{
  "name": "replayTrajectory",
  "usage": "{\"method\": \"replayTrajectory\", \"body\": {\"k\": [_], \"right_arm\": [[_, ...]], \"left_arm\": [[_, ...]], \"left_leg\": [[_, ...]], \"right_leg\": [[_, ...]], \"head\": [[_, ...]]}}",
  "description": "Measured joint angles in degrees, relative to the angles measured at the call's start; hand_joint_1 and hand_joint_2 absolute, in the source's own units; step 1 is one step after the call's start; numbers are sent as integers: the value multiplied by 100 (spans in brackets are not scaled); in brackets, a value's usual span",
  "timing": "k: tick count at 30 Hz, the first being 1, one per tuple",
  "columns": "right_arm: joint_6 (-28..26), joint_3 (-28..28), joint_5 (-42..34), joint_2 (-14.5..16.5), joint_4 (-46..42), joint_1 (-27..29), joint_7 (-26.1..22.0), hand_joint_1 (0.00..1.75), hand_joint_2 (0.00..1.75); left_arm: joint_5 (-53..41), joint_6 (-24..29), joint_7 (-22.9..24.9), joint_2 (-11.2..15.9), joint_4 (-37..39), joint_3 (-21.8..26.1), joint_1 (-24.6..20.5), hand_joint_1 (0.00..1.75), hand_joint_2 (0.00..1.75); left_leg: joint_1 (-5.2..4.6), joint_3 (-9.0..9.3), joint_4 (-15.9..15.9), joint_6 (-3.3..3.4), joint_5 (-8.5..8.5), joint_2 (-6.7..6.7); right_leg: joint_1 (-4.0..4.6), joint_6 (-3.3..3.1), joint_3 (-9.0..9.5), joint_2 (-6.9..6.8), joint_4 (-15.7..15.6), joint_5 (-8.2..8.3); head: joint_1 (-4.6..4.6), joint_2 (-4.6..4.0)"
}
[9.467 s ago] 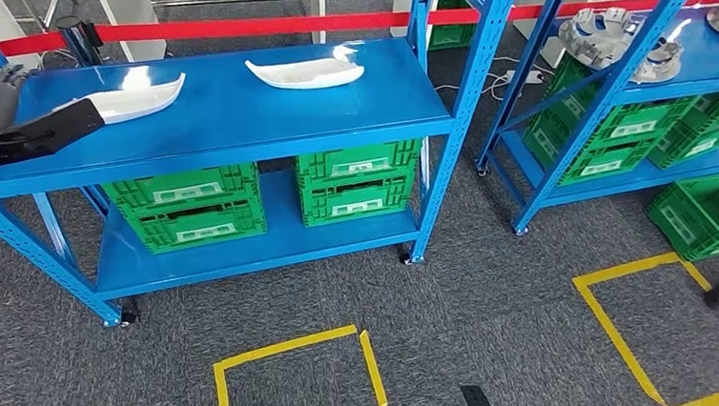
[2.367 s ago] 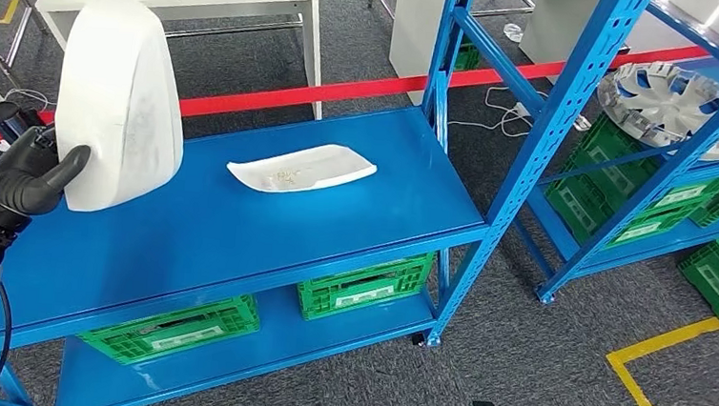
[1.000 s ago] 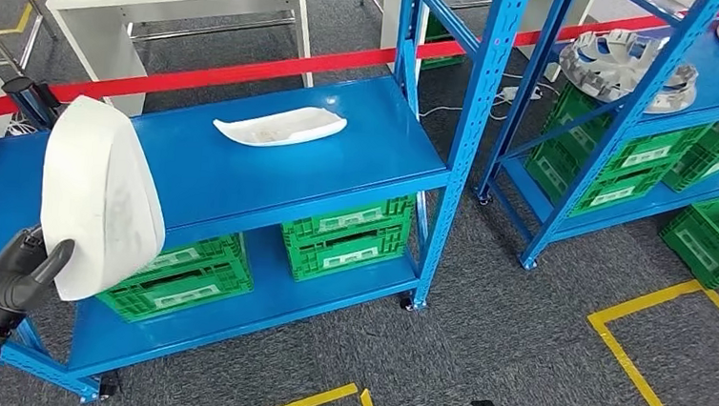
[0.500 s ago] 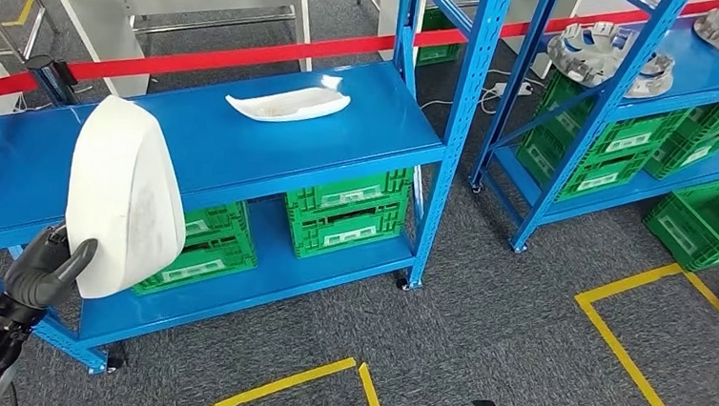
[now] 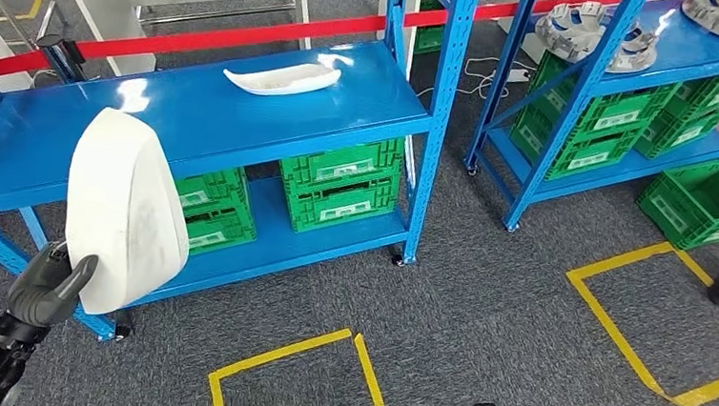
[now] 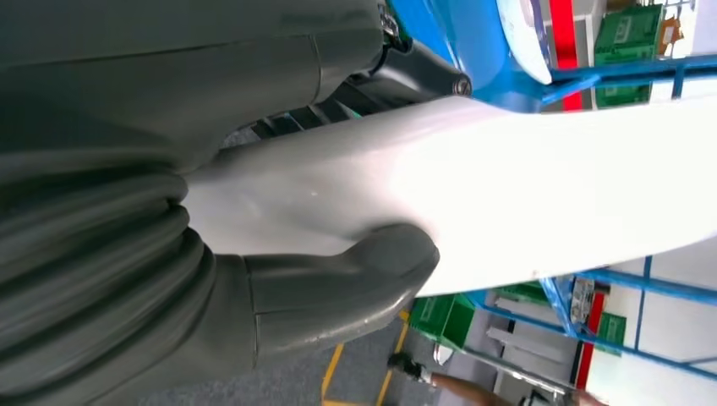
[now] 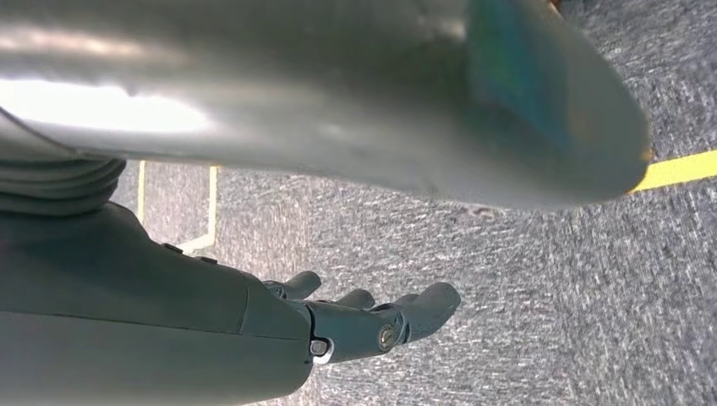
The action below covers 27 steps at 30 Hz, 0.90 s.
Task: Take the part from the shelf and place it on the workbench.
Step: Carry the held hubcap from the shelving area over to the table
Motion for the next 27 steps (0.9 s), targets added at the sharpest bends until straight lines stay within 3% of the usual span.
{"method": "replayTrajectory", "body": {"k": [2,3,4,5,6,8,10,11,12,14,15,16,18,19,20,21,22,23,24,26,27], "right_arm": [[-15,0,-4,0,0,-7,15,0,0],[-31,0,-12,-1,0,-6,29,0,0],[-50,0,-19,-1,0,-2,47,0,0],[-70,0,-25,-1,0,0,66,0,0],[-91,0,-26,-1,0,0,85,0,0],[-116,0,-28,-1,0,-3,108,0,0],[-126,0,-41,-1,0,-12,102,0,0],[-131,-1,-56,-1,0,-18,89,0,0],[-133,-2,-73,-1,0,-21,73,0,0],[-134,-9,-98,-2,1,-14,45,0,0],[-132,-13,-102,-3,2,-7,42,0,0],[-129,-17,-102,-3,4,1,44,0,0],[-131,-27,-103,-3,6,0,60,0,0],[-134,-32,-107,-3,7,-2,66,0,0],[-135,-37,-115,-3,7,-5,69,0,0],[-132,-41,-126,-2,7,-5,63,0,0],[-125,-46,-138,-2,7,-5,48,0,0],[-115,-54,-147,-1,7,-6,26,0,0],[-105,-63,-152,0,7,-13,2,0,0],[-84,-85,-156,10,7,-30,-44,0,0],[-75,-93,-157,19,7,-36,-57,0,0]], "left_arm": [[16,8,22,46,-104,83,156,175,175],[17,11,38,57,-162,121,229,175,175],[16,13,57,63,-224,157,304,175,175],[10,14,76,62,-281,183,381,175,175],[4,14,95,57,-330,200,452,175,175],[6,15,130,43,-411,218,539,175,175],[33,14,148,39,-473,242,559,175,175],[49,13,147,40,-495,262,562,175,175],[63,11,142,43,-511,287,566,175,175],[96,5,120,45,-516,328,577,175,175],[116,1,110,44,-515,339,580,175,175],[136,-2,101,42,-517,346,585,175,175],[163,-5,110,35,-530,350,595,175,175],[170,-5,131,32,-543,351,606,175,175],[174,-5,162,26,-556,351,619,175,175],[177,-5,200,20,-575,351,633,175,175],[185,-5,242,13,-597,351,648,175,175],[200,-5,285,5,-622,351,659,175,175],[219,-5,327,0,-652,351,664,175,175],[257,-4,396,-7,-716,349,652,175,175],[269,-3,417,-11,-742,347,636,175,175]], "left_leg": [[15,-129,431,-59,-546,-11],[19,-198,791,-86,-852,-12],[22,-235,1156,-107,-1046,-12],[23,-227,1431,-117,-1099,-12],[23,-141,1545,-118,-1021,-12],[21,313,1158,-88,-730,-12],[-3,974,283,-21,-787,-15],[-21,1183,-46,19,-876,-18],[-44,1287,-244,64,-950,-22],[-50,1213,-298,162,-864,-14],[-40,1150,-302,219,-794,-5],[-24,1075,-312,267,-713,4],[-15,897,-307,318,-544,9],[-16,796,-295,319,-463,10],[-17,688,-277,314,-386,11],[-17,571,-248,304,-316,13],[-14,451,-209,287,-255,15],[-10,336,-160,266,-202,16],[-10,232,-102,239,-156,17],[-18,104,-7,174,-79,16],[-22,82,8,137,-34,15]], "right_leg": [[-17,-63,-148,-20,-22,164],[-17,-73,-237,-22,-22,242],[-14,-72,-331,-25,-17,321],[-13,-67,-427,-29,-11,398],[-12,-59,-530,-34,-3,473],[-10,-33,-710,-43,20,607],[1,13,-821,-50,40,721],[3,42,-836,-53,37,776],[0,77,-840,-56,21,835],[-10,155,-855,-49,-12,919],[-13,187,-898,-39,37,836],[-13,212,-963,-27,183,630],[-15,240,-1141,-11,805,-8],[-15,252,-1212,-9,1191,-244],[-15,262,-1237,-8,1506,-331],[-16,267,-1187,-8,1673,-270],[-20,269,-1043,-9,1648,-117],[-26,268,-796,-9,1416,37],[-30,263,-490,-6,1033,63],[-16,213,8,12,306,-91],[-2,175,102,23,122,-187]], "head": [[-54,1],[-78,1],[-92,1],[-95,1],[-98,1],[-99,1],[-93,1],[-92,0],[-93,0],[-105,0],[-105,1],[-95,1],[-61,1],[-49,1],[-44,1],[-40,1],[-37,1],[-33,1],[-28,1],[-15,1],[-14,1]]}}
